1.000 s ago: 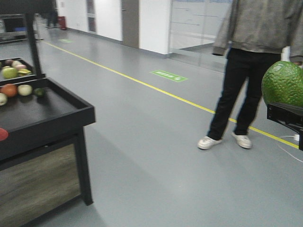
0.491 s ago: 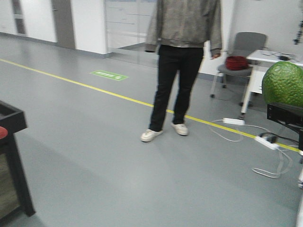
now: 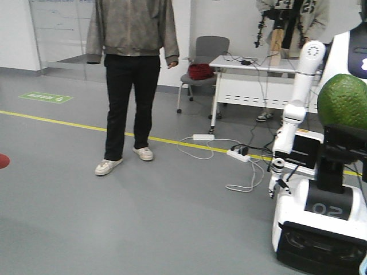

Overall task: Pick snacks and fruit into basket
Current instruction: 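Drive away from the fruit stand holding the tomatoes and lime, then approach the other robot holding the light-blue basket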

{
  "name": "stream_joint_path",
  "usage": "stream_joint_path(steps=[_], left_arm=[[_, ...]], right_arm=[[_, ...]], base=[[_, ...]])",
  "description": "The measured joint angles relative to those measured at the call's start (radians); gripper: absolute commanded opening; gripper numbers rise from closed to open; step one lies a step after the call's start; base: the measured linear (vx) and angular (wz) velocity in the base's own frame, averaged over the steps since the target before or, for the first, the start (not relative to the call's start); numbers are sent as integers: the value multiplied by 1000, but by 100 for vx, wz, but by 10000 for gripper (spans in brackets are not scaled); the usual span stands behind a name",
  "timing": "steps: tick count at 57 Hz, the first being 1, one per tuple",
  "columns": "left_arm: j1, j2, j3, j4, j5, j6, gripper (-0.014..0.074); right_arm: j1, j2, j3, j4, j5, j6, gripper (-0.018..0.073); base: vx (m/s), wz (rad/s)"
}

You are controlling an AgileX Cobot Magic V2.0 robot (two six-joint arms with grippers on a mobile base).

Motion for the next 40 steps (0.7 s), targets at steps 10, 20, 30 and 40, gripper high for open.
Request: stream_joint_path(steps=[10,20,30,40], left_arm=[[0,0,0,0,0,0,-6],[0,0,0,0,0,0,-6],[0,0,0,0,0,0,-6],[0,0,0,0,0,0,-6]], right_arm=[[0,0,0,0,0,0,-6],[0,0,0,0,0,0,-6],[0,0,0,0,0,0,-6],[0,0,0,0,0,0,-6]], base=[[-2,-52],[3,-48],[8,-43],[11,-36]])
